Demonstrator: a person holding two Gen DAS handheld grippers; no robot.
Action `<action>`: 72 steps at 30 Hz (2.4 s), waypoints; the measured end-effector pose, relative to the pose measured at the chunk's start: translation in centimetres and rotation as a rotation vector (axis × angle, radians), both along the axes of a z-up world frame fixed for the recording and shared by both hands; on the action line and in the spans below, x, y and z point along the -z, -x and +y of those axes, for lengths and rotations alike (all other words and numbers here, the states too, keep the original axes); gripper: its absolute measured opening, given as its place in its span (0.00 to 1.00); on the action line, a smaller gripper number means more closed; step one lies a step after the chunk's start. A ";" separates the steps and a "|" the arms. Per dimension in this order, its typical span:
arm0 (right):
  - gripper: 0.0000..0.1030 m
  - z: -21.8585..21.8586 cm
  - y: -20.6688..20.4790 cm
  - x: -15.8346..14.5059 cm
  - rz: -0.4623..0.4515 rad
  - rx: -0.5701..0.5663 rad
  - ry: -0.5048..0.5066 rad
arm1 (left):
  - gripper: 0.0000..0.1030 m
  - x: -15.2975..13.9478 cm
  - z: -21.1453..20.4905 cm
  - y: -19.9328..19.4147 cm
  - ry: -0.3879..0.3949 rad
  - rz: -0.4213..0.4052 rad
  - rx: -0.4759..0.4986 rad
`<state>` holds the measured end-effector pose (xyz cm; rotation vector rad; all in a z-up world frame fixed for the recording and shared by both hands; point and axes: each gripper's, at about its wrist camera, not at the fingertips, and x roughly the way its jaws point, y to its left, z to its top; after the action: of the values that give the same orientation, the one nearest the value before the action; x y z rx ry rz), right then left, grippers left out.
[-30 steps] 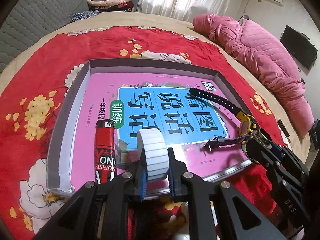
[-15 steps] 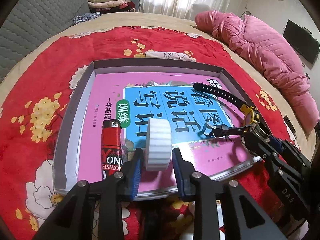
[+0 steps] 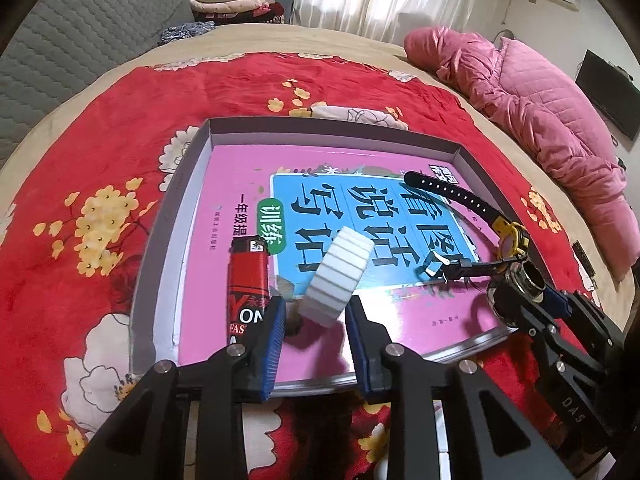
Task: Organize rigid objects
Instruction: 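Lower the white cap onto the book and open the left gripper while the right releases the cup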
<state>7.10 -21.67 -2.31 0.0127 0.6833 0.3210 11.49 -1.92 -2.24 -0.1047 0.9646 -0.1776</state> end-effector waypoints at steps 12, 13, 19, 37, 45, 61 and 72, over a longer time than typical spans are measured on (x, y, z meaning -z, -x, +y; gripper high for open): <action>0.36 0.1 0.1 0.1 0.004 0.014 0.021 | 0.30 -0.4 0.8 0.3 0.004 -0.002 -0.021; 0.36 0.1 0.0 0.1 0.005 0.014 0.021 | 0.30 -0.4 0.8 0.3 0.004 -0.001 -0.021; 0.37 0.1 0.1 0.1 0.005 0.014 0.019 | 0.30 -0.5 0.7 0.7 0.004 -0.001 -0.009; 0.44 -0.1 0.1 -0.2 0.030 0.019 -0.003 | 0.30 -0.7 0.9 0.9 0.029 0.002 -0.006; 0.46 -0.2 0.3 -0.3 0.025 0.033 -0.001 | 0.30 -0.9 1.0 1.3 0.044 -0.003 -0.005; 0.54 -0.8 1.1 -0.5 0.004 0.067 0.002 | 0.30 -1.2 1.4 1.9 0.068 -0.021 -0.002; 0.60 -0.6 1.5 -0.6 -0.006 0.082 0.027 | 0.51 -1.4 1.7 2.3 0.103 -0.034 0.002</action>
<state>5.55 -22.32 -1.75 0.0146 0.6791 0.2327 9.18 -0.21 -0.80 -0.1947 0.9222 -0.2305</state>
